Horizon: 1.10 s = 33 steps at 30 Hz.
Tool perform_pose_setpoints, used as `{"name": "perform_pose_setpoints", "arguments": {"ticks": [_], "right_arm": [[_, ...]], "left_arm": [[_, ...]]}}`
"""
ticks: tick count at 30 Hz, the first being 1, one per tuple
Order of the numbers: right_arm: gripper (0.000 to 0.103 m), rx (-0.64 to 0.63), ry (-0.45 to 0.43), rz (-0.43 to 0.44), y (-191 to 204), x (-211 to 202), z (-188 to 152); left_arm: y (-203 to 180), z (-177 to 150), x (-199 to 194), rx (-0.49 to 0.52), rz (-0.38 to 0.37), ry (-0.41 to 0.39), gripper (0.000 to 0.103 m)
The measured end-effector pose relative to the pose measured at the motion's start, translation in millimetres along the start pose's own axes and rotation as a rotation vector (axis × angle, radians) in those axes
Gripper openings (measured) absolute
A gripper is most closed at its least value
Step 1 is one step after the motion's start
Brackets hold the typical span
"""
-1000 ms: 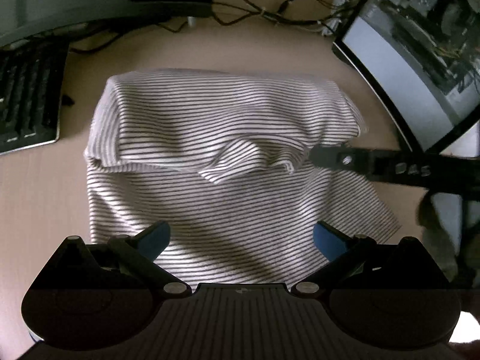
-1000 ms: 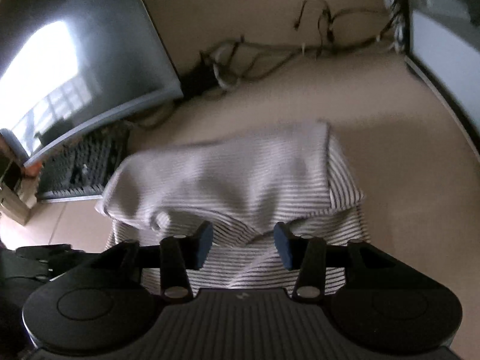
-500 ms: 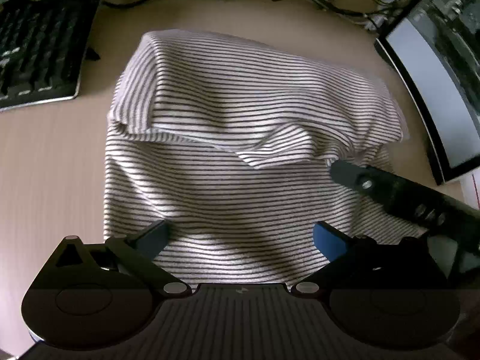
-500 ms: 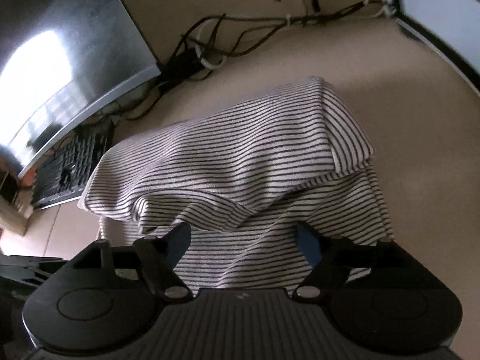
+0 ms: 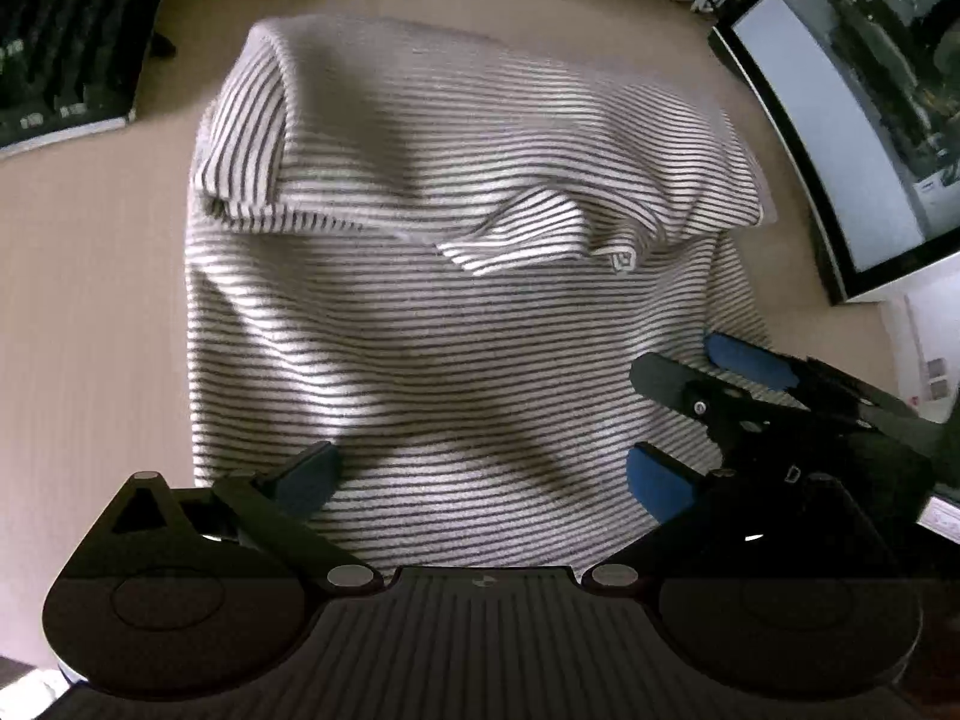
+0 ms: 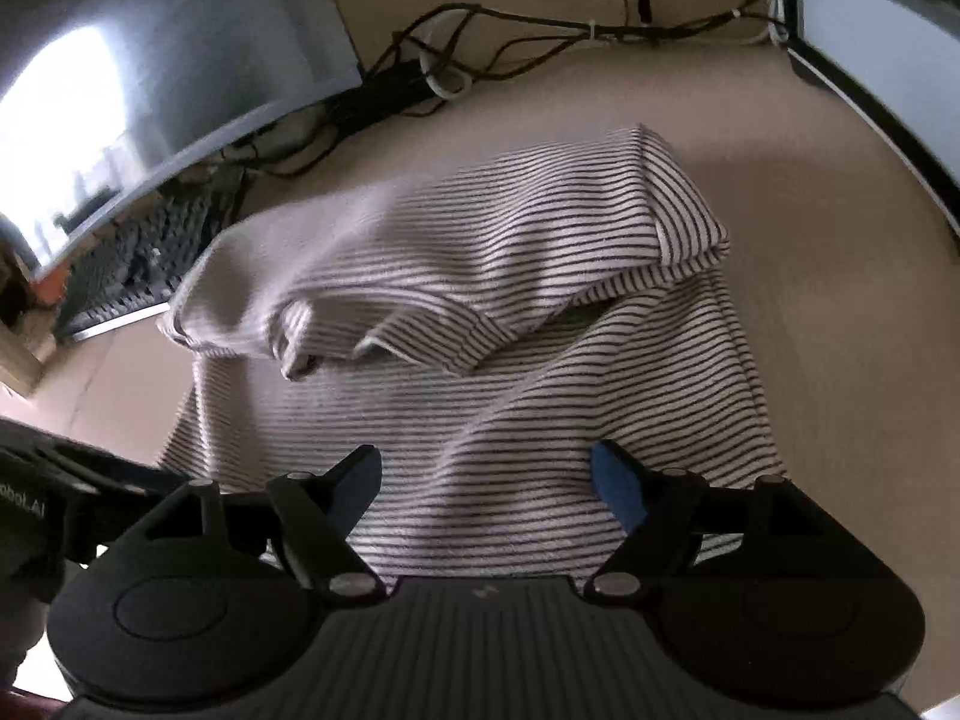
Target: Fold clothes
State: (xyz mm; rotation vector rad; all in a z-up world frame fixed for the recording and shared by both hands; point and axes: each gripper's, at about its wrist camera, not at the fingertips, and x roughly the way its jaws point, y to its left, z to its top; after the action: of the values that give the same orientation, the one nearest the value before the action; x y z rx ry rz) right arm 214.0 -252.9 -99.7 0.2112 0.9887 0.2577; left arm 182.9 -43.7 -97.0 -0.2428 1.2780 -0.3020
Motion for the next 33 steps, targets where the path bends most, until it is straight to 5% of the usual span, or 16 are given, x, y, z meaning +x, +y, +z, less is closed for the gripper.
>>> {"name": "perform_pose_setpoints", "arguments": {"ticks": [7, 10, 13, 19, 22, 26, 33], "right_arm": [[0.095, -0.004, 0.084, 0.0, 3.8, 8.6, 14.4], [0.088, -0.045, 0.084, -0.063, 11.8, 11.5, 16.7], [0.071, -0.018, 0.045, -0.022, 13.3, 1.6, 20.5], [0.057, -0.071, -0.098, -0.108, 14.2, 0.4, 24.5], [0.057, -0.05, -0.12, -0.09, 8.1, -17.8, 36.3], [0.058, -0.101, -0.166, -0.056, 4.6, -32.5, 45.5], [0.062, -0.274, -0.173, -0.058, 52.8, -8.4, 21.1]], "left_arm": [[1.9, -4.4, -4.9, 0.015, 0.053, -0.134, 0.103], [10.4, -3.6, -1.0, -0.052, 0.03, -0.093, 0.103], [9.5, 4.4, 3.5, -0.065, 0.042, -0.087, 0.103], [-3.3, 2.5, 5.4, 0.037, 0.083, -0.081, 0.103], [-3.3, 14.2, -7.5, 0.035, 0.082, -0.11, 0.103], [-4.3, 21.3, -16.5, 0.039, 0.173, -0.177, 0.103], [7.0, 16.9, -29.5, 0.043, 0.229, -0.184, 0.103]]}}
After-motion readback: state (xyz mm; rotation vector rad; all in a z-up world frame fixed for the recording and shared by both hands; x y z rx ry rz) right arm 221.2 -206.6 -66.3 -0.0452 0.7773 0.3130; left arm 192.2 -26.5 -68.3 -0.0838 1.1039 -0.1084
